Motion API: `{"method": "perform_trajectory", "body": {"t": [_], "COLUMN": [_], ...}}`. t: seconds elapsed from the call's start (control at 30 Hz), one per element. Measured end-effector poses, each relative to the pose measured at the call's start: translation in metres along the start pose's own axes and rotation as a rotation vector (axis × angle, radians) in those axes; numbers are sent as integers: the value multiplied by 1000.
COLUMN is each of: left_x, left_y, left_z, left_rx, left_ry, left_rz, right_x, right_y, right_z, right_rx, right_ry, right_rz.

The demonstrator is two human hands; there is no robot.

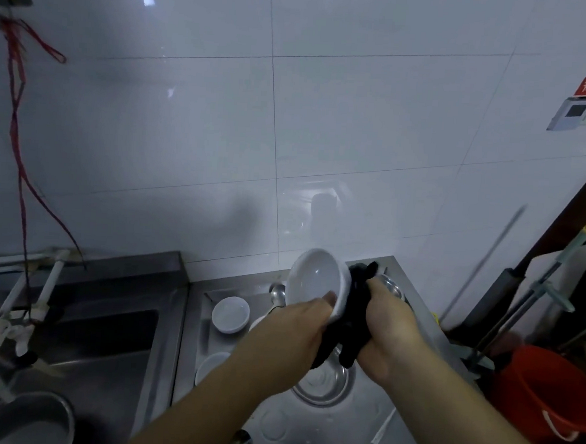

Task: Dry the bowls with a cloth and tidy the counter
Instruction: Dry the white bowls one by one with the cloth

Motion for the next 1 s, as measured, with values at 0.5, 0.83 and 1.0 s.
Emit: {"method": "perform_trajectory", "body": {"t": [0.5,0.83,1.0], "left_x": [25,34,8], "left_y": [-9,-19,-13], "left_z": [57,204,270], "left_rx": [-132,207,293], "left_ry": [-84,-1037,-1104], "left_rz": [-37,-849,-1014], "right_x": [-40,-61,-70], "right_y": [8,29,58], "right_z": [-82,-192,-264], "right_rx": [-174,-353,-462], "right_ry": [-191,-190,-158], "right_rz": [-115,-2,87]}}
Point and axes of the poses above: each hand's wrist, its own y-axis towards the middle knuckle, its own z-axis out of the palm, x = y × z, the point moved 8 cm from there along y, towards the middle knuckle, and after that the axes turned 6 degrees about y, right-handed, at the moved point
